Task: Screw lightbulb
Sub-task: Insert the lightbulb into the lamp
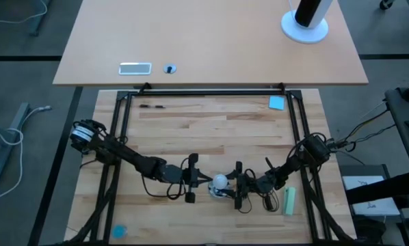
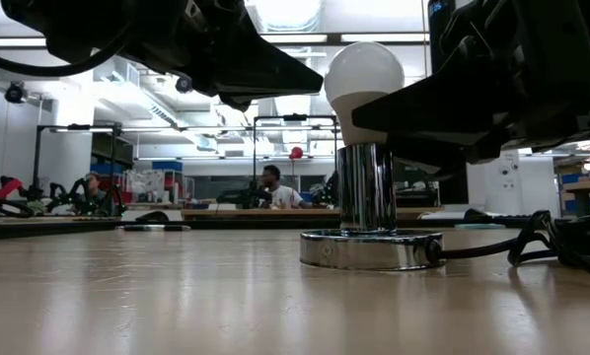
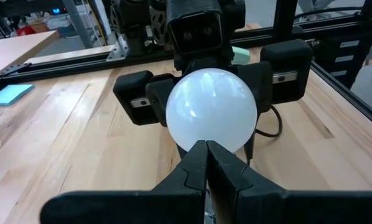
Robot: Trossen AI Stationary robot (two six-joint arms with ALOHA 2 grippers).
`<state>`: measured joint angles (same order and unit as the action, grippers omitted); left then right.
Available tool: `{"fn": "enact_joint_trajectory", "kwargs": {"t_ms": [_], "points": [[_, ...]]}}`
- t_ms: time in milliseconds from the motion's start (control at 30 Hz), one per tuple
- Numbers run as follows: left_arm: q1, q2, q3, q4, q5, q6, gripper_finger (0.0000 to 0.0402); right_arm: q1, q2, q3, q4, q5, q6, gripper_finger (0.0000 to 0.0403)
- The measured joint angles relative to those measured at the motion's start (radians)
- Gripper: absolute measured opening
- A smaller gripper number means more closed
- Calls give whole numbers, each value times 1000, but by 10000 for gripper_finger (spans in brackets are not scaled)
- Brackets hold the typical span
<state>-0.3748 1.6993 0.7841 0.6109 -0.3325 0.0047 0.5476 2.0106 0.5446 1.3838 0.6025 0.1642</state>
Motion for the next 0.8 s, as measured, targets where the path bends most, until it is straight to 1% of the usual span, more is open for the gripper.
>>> {"fn": "enact_joint_trajectory", "kwargs": {"t_ms": [167, 367, 600, 800], "points": [[0, 0, 0, 0, 0, -4, 0, 2, -1, 0, 0, 0, -6, 224], [0, 0, -1, 1, -1, -4, 0, 3, -17, -1, -53, 2, -8, 214], [0, 0, -1, 1, -1, -4, 0, 10, -112, -3, -194, 2, -35, 215], [0, 0, -1, 1, -1, -4, 0, 11, -180, -4, -318, 2, -18, 219]]}}
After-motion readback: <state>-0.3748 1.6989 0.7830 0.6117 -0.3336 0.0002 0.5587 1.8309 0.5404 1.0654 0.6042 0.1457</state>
